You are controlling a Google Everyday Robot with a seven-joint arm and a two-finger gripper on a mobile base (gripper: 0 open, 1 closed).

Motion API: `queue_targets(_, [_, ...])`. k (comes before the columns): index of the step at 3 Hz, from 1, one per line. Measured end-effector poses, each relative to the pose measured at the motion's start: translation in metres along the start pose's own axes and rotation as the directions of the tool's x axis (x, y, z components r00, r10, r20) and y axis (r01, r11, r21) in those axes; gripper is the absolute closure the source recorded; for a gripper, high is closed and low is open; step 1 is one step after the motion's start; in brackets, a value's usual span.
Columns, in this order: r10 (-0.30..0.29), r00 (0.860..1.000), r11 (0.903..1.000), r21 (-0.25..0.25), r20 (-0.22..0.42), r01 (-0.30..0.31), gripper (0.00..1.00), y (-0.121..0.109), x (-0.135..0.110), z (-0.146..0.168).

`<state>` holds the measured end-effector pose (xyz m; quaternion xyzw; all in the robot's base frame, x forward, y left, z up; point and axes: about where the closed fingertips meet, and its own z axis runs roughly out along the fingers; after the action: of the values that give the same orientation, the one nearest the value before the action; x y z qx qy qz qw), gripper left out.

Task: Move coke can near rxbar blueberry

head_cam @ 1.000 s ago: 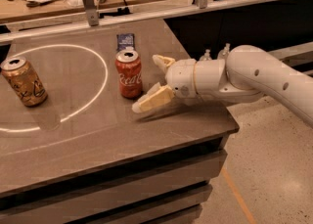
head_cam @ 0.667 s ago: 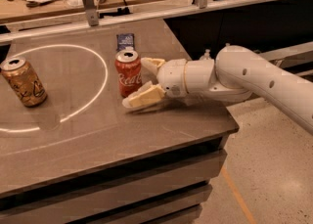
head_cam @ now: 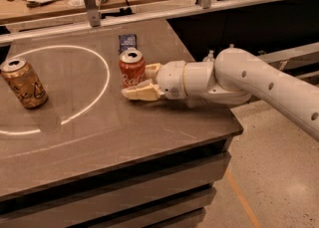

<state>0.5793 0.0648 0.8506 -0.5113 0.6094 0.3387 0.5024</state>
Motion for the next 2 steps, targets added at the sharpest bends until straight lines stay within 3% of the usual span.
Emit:
queue_targets(1, [0.004,1.000,0.9942,0.108,0.007,-0.005,0.95,0.001,-0.004,-0.033])
queue_targets(2, [0.001,1.000,0.9688,0.248,-0.003,0.000,1.00,-0.001,-0.010,-0.077])
